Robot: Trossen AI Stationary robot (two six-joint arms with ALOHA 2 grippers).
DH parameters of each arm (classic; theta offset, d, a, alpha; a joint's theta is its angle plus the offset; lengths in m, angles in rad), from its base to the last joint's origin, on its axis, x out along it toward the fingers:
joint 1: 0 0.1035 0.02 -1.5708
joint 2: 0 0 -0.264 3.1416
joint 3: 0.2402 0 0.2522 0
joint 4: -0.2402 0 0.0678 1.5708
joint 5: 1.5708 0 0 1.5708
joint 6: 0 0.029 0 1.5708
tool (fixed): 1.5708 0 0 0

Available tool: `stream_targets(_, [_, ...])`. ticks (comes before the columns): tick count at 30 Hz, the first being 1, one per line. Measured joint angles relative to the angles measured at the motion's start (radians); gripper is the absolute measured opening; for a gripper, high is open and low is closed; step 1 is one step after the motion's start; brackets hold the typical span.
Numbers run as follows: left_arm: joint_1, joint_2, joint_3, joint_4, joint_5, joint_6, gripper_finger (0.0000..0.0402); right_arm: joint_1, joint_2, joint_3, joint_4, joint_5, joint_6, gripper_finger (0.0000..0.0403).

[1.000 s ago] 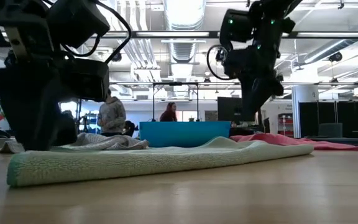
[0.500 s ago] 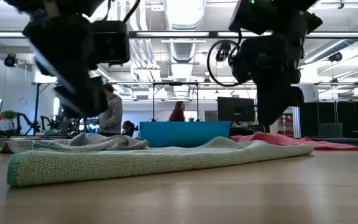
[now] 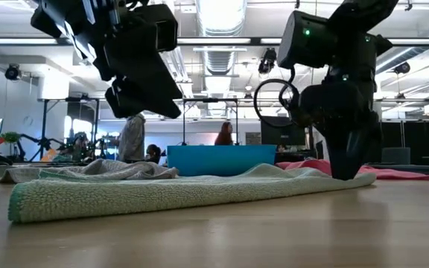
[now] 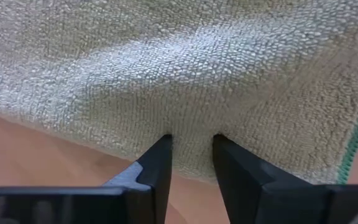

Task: Fold microfiber towels
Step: Fold the green microfiber cloth

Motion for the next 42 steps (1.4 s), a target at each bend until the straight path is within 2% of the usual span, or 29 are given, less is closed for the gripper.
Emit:
stream_targets(6, [0.000,0.000,-0.010,-0.004,0.000,-0.001,0.0123,-0.008,0.012,0.003,-0.041,0.024,-0.017,0.0109])
stream_targets(13, [0.000,0.000,-0.010,-0.002,-0.003,0.024,0.0123,-0.077,0.004,0.001,-0.220,0.199,-0.094,0.0109])
stream_targets(20, [0.000,0.000,-0.011,-0.023,-0.006,0.046,0.0123,-0.049,-0.065,0.043,-0.221,0.184,-0.055,0.0109])
stream_targets(24, [0.000,-0.018,-0.006,-0.098,-0.006,0.055,0.0123,0.027,-0.116,0.095,-0.166,0.182,-0.018,0.0109])
stream_targets(30, [0.000,-0.078,-0.009,-0.196,-0.007,0.113,0.0123,0.137,-0.101,0.132,0.160,0.175,0.001,0.0109])
stream_targets(36, [0.000,-0.150,-0.012,-0.224,-0.020,0.210,0.0123,0.195,0.002,0.181,0.312,0.182,0.037,0.0109])
stream_targets(42, [0.000,-0.206,-0.012,-0.223,-0.063,0.288,0.0123,0.207,0.169,0.277,0.300,0.180,0.019,0.0109])
